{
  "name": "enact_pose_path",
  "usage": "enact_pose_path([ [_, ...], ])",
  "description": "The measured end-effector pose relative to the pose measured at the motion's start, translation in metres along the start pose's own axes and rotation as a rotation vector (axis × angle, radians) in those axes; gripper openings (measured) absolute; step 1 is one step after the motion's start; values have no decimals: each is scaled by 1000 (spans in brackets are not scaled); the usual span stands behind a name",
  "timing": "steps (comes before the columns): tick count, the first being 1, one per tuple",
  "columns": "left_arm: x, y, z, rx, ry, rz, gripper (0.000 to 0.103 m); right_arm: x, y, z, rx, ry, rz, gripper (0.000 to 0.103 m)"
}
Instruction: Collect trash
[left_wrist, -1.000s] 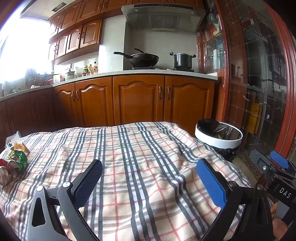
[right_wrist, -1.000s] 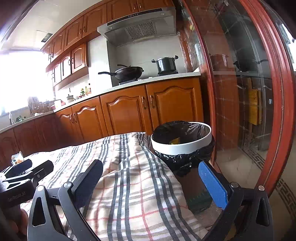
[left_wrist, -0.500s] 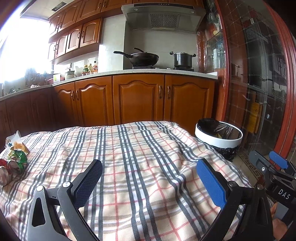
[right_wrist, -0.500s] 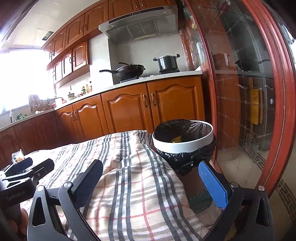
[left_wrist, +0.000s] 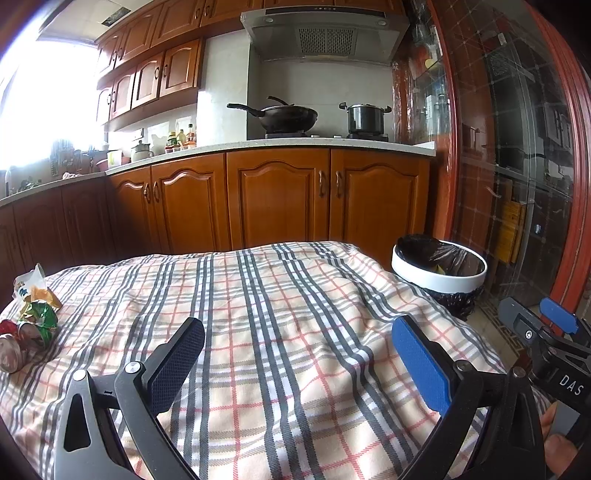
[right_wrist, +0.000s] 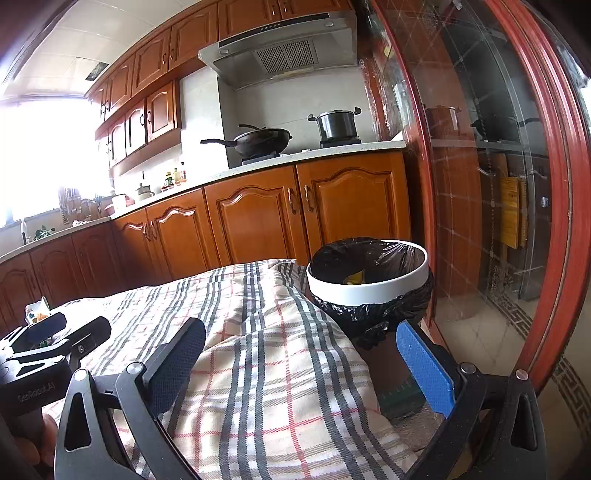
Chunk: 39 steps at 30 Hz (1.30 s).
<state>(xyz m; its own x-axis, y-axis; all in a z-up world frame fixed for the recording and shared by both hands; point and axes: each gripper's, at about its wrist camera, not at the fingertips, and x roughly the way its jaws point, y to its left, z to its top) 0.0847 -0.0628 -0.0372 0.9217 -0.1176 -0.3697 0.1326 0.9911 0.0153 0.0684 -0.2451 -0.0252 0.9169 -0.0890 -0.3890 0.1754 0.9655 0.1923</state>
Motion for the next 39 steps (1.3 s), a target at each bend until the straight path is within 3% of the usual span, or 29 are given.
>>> enact_pose_path([
  [39, 4, 4, 1, 2, 10, -16, 102, 3, 4, 1, 1, 14, 15, 103],
])
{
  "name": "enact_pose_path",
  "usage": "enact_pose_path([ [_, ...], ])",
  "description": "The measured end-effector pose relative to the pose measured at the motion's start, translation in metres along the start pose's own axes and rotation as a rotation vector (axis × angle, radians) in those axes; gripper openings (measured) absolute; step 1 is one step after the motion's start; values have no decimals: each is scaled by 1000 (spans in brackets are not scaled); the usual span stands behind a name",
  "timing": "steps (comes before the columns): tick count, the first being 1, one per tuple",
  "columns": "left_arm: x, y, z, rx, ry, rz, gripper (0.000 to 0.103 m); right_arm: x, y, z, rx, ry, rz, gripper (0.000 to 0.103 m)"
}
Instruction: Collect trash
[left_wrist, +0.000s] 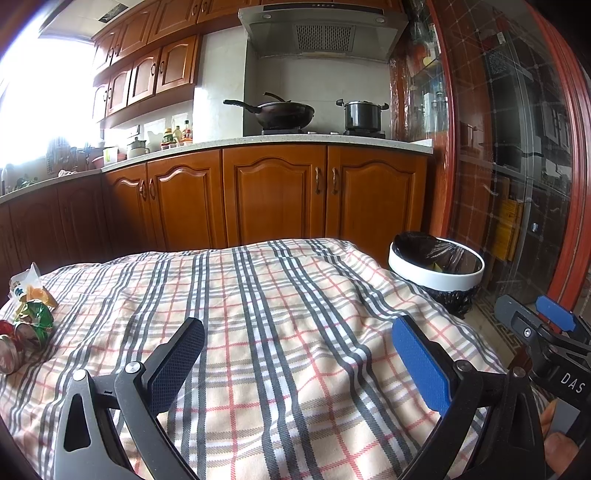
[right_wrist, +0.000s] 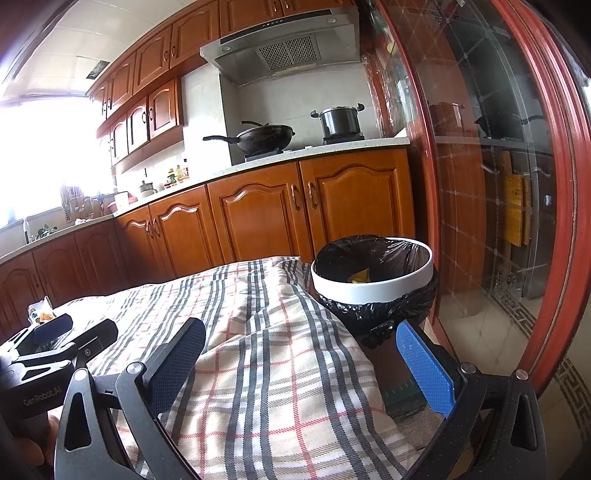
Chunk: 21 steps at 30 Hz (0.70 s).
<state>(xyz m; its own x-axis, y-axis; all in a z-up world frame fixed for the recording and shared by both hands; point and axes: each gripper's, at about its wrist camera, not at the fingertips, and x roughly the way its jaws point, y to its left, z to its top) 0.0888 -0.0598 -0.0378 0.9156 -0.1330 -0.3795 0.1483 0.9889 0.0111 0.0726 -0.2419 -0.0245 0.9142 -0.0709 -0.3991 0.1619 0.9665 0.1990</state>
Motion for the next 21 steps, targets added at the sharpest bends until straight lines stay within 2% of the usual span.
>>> enact_pose_path([
  [21, 7, 4, 1, -4, 27, -10, 102, 2, -2, 2, 9, 24, 14, 103],
])
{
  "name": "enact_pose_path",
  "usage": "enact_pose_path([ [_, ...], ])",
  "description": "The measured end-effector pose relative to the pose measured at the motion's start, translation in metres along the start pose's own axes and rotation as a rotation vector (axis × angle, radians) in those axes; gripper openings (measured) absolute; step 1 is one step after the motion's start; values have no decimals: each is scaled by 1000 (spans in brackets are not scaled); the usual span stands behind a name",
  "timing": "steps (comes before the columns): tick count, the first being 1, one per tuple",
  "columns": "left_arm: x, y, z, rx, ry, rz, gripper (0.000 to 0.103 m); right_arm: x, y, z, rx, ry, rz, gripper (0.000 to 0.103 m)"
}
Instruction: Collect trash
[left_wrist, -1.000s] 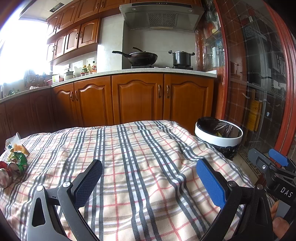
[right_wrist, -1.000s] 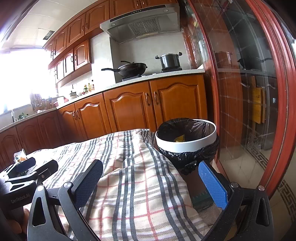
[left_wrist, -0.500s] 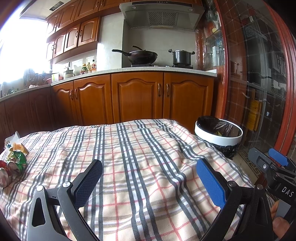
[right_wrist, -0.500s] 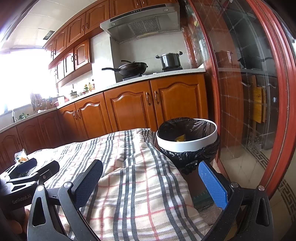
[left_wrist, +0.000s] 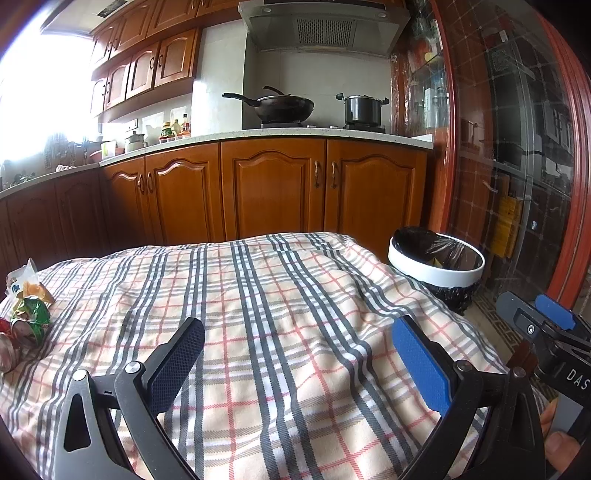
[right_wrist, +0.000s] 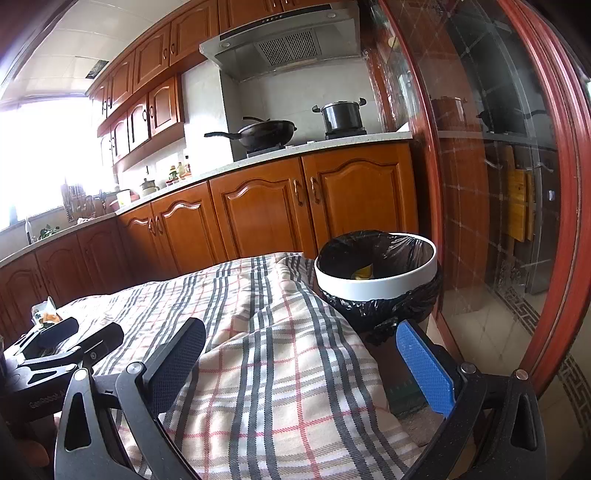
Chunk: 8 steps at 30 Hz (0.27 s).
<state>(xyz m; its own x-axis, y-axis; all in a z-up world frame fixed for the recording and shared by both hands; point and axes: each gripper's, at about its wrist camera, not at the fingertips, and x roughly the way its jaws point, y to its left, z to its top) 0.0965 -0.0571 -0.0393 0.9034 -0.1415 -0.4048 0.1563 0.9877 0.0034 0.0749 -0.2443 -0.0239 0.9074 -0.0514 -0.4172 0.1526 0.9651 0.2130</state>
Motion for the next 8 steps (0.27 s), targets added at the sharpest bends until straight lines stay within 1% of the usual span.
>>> enact_pose_path([
  [8, 4, -3, 4, 5, 24, -7, 102, 2, -4, 2, 15, 23, 12, 103],
])
